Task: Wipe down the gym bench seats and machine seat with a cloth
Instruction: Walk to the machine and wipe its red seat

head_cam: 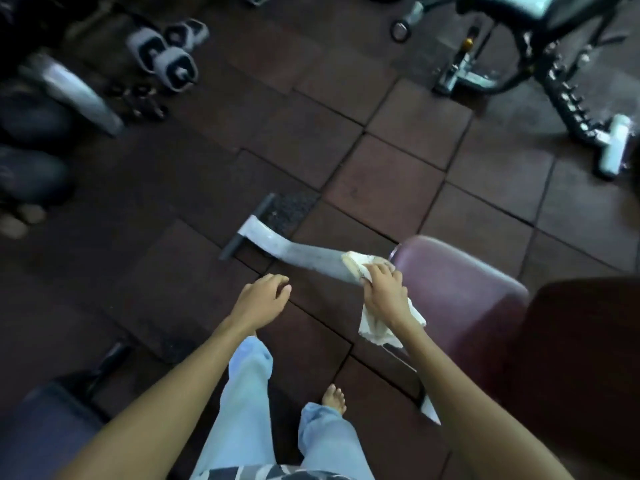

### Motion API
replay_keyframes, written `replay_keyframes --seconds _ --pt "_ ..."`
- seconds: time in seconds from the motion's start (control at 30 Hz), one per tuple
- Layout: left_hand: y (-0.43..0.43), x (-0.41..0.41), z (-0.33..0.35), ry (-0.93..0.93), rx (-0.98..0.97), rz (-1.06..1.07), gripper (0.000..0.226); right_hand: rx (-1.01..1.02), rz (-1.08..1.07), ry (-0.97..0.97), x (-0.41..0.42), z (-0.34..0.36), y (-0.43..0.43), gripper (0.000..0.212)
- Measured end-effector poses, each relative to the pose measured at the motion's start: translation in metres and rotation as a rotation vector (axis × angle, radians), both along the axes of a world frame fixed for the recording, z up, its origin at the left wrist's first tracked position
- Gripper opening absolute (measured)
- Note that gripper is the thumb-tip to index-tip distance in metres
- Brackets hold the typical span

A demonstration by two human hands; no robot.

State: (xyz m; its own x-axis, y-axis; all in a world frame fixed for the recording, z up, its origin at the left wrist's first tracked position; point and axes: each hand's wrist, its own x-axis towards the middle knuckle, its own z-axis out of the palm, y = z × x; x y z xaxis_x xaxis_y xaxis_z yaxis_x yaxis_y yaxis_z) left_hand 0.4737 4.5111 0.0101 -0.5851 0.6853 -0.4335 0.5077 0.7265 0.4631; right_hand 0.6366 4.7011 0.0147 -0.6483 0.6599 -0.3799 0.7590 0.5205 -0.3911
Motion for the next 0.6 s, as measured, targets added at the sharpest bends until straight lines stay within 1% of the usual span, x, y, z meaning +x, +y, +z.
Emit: replay_keyframes --seconds 0.07,0.13,0.17,0.3,0.47,0.6 --pt "-0.005 -0.033 0.018 -0.015 -0.016 0.013 0.037 0.0 0.068 0.014 -0.034 0.013 -0.009 0.033" --pt "-0.021 -0.078 0.04 -0.002 0.002 0.069 0.037 -0.004 0.169 0.029 -0.084 0.027 -0.024 0.031" --pt "-0.03 -0.101 0.05 0.01 0.011 0.091 0.036 -0.018 0.184 0.015 -0.112 0.037 -0.032 0.031" --pt "-0.067 -0.204 0.075 0.06 0.01 0.138 0.037 0.003 0.218 0.015 -0.23 0.07 -0.059 0.033" --pt "-0.108 -0.327 0.1 0.112 -0.02 0.155 0.041 -0.025 0.246 0.086 -0.371 0.098 -0.086 0.035" --pt "-0.124 -0.405 0.117 0.111 -0.013 0.211 0.043 -0.045 0.248 0.145 -0.46 0.111 -0.092 0.033"
